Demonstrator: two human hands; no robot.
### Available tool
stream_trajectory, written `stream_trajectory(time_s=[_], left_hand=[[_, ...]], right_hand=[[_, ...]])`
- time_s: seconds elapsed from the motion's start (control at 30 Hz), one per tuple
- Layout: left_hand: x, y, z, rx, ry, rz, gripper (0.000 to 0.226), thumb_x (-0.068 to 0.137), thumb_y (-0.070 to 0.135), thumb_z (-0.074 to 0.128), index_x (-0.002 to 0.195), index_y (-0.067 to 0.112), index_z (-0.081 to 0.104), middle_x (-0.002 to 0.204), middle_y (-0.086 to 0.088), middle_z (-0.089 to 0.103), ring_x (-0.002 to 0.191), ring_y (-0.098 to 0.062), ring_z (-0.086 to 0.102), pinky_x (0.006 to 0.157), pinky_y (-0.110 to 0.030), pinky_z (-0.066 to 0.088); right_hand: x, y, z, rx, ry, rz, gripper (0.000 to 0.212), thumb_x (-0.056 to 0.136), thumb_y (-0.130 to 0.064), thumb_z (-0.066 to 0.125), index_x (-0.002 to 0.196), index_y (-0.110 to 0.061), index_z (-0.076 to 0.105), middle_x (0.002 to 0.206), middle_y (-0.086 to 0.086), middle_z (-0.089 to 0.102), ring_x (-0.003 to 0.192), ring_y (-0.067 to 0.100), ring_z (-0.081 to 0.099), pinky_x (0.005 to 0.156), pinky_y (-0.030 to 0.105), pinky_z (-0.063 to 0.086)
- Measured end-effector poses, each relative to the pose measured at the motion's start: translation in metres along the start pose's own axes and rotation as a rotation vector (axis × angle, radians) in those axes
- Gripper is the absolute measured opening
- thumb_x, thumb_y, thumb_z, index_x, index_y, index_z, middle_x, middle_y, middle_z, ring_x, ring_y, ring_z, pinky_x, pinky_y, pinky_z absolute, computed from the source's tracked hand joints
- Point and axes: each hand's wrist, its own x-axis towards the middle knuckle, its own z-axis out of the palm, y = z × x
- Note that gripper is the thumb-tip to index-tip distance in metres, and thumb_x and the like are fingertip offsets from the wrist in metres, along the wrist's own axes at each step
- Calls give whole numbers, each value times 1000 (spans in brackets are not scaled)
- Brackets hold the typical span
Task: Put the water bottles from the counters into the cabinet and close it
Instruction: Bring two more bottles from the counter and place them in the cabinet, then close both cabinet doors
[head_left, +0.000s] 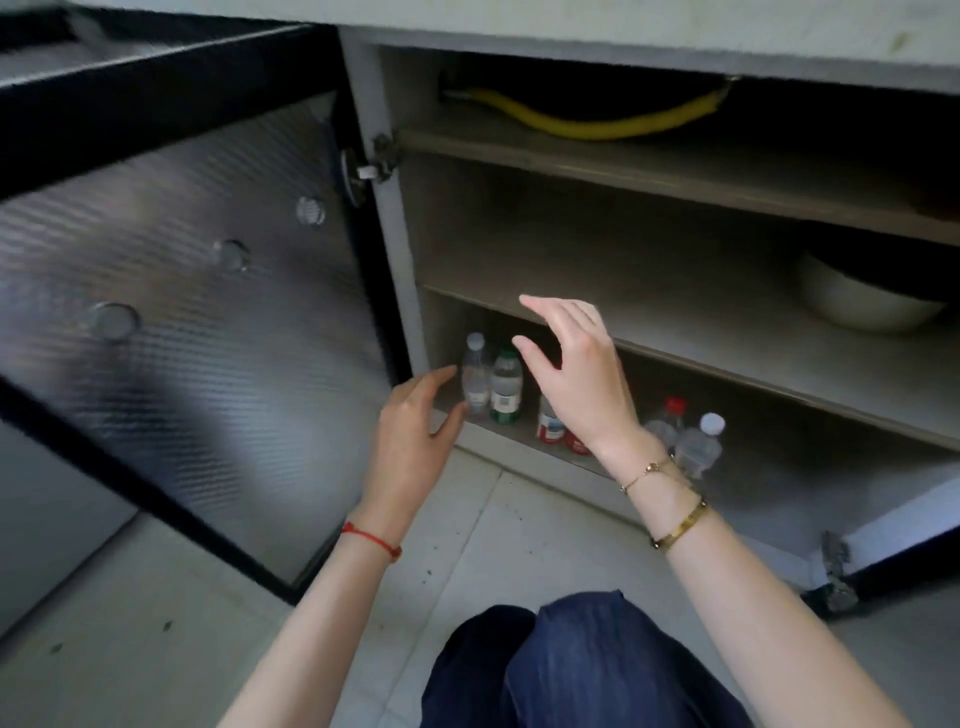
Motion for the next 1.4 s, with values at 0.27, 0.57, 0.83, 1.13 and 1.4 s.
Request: stream_trajectory(time_s=[0.27,0.57,0.83,1.13,1.4], left_hand=[[-36,-22,-107,102,211,-76,41,91,24,66,131,19,58,127,-2,64,119,-21,58,99,-18,35],[-82,-24,-188,125,495,-151,36,90,20,66,125,17,61,120,5,66,117,-12,59,102,-26,45],[-103,-53,-227,159,598,-362,36,88,22,68,121,12,57,117,-3,62,110,-21,59,94,-32,48],[-87,-68,-239,83,431,-340,70,89,21,67,150,16,33,150,-1,46,134,-20,48,113,-39,39],[-81,-62,-233,5,489,-277,54,87,16,68,137,16,46,125,-1,65,116,-14,60,95,-18,41]], right_hand=[[35,-122,26,156,29,-326,39,94,-26,60,130,-13,57,125,-1,61,122,12,47,105,14,30],[43,-227,44,275,53,-552,40,93,-26,61,130,-11,57,126,1,62,122,15,49,108,21,35],[50,-301,55,259,68,-708,46,91,-25,62,134,-10,53,136,6,54,129,22,43,115,27,29],[59,-322,73,176,43,-751,48,91,-27,61,136,-14,52,139,3,54,130,25,43,110,43,37],[57,-309,69,167,55,-739,39,91,-28,61,124,-8,58,129,7,58,130,26,43,113,38,34]])
